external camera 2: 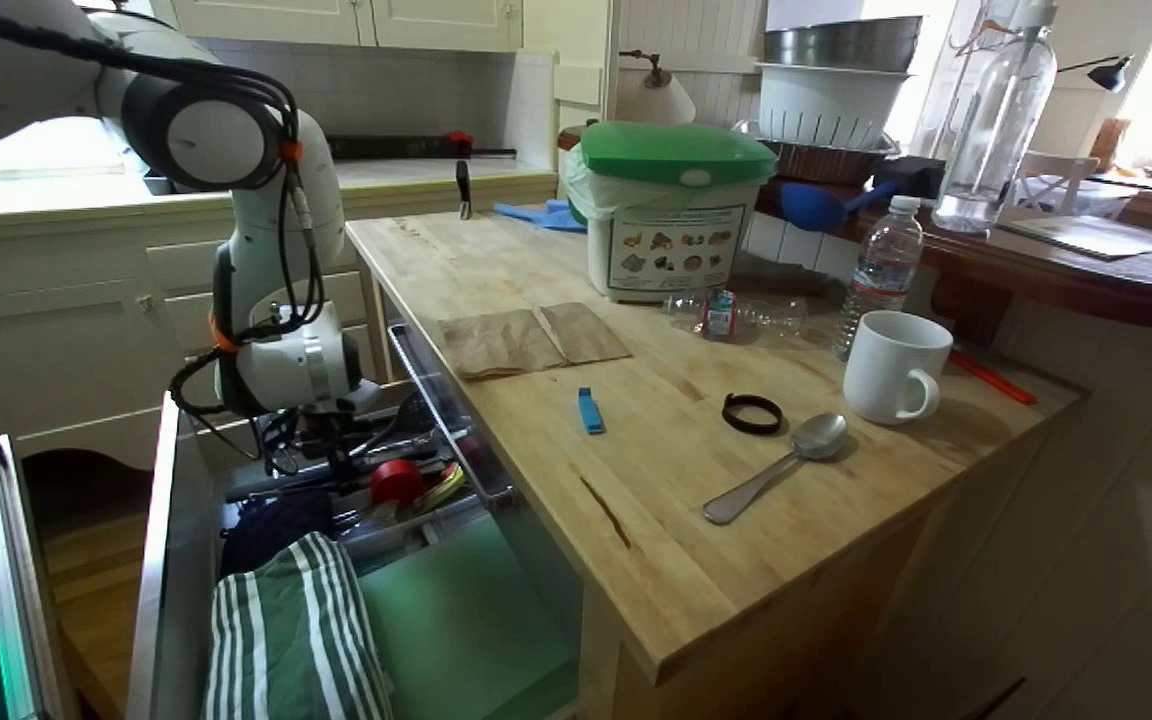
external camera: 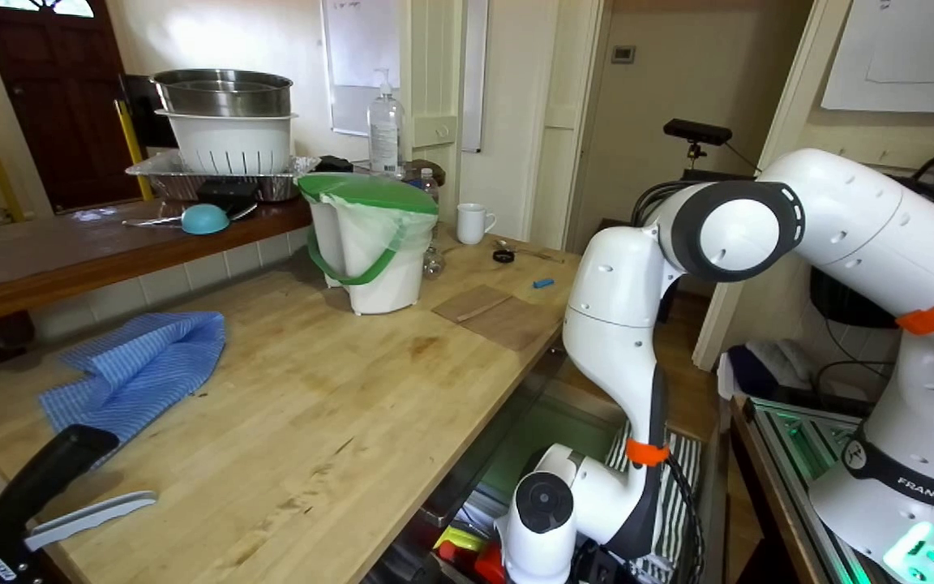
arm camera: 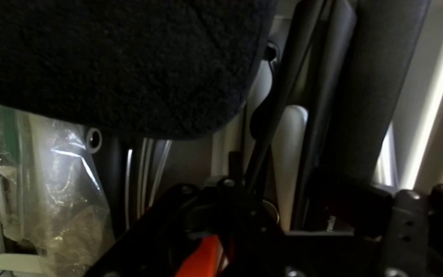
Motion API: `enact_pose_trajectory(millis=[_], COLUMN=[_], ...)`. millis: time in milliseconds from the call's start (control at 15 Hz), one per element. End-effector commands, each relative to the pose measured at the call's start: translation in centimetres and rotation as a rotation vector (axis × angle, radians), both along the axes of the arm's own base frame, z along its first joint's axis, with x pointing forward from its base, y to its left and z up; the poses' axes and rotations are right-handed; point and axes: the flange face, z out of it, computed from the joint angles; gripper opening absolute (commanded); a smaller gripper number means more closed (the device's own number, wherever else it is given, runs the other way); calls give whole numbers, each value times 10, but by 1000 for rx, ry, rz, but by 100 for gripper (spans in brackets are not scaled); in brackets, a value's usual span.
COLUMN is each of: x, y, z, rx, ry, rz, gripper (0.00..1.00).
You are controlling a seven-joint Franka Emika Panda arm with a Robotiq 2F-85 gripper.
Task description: Open the second drawer then remove the tongs from the drawer and put them on top of the cabinet.
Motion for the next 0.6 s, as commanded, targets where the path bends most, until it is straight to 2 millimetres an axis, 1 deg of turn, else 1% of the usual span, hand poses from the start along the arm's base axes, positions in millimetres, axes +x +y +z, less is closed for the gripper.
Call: enact_pose_trajectory(millis=[0, 67, 200, 333, 400, 533], x=[2, 3, -1, -8, -13, -22], y=[-2, -4, -7, -7, -5, 0], z=[-15, -12, 1, 22, 29, 53], rx=[12, 14, 20, 56, 73, 115], ry=[13, 17, 10, -6, -8, -42], rz=[-42, -49, -44, -9, 10, 64], gripper=[19, 14, 0, 0, 0, 0])
